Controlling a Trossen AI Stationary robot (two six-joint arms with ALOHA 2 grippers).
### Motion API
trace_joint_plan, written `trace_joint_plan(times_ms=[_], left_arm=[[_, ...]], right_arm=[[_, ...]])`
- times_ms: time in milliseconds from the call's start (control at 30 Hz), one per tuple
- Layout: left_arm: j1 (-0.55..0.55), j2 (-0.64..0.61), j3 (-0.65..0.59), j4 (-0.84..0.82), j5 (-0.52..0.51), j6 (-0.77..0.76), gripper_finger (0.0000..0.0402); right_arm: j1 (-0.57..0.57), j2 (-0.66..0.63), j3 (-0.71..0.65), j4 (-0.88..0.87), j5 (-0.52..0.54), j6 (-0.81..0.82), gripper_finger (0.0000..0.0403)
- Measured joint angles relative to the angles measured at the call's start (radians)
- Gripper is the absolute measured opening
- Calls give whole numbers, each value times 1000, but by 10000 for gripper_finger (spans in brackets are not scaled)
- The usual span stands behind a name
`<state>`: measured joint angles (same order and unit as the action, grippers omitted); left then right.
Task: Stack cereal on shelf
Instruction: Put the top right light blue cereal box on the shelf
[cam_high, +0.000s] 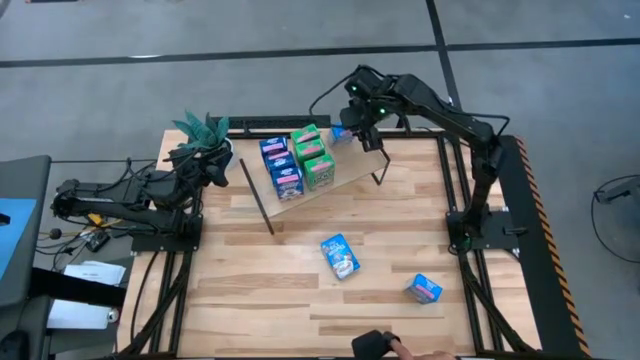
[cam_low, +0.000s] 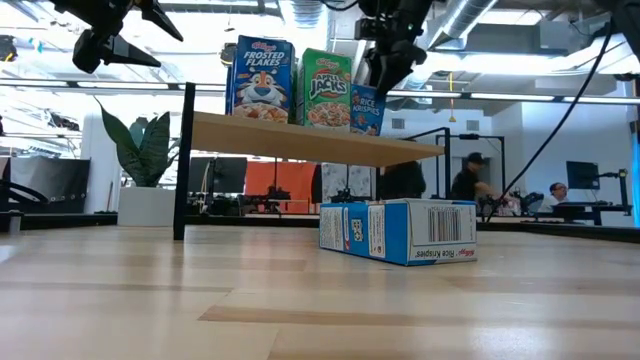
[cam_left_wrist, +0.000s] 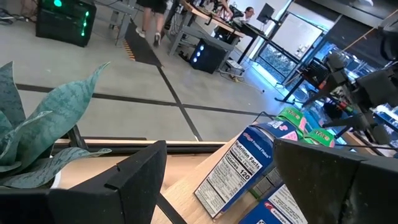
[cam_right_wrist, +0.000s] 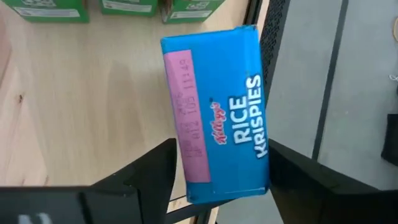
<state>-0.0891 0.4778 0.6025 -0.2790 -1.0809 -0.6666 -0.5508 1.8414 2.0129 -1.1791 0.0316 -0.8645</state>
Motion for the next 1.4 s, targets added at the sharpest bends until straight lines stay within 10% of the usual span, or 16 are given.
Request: trace_joint_plan(times_ms=[933, 1400], left_arm=[[0, 0, 0, -2, -5, 8, 283], [0, 0, 0, -3, -5, 1, 283]], right_arm=[[-16, -145, 2, 71, 22, 13, 256], [-156, -124, 2, 241, -263, 46, 65]])
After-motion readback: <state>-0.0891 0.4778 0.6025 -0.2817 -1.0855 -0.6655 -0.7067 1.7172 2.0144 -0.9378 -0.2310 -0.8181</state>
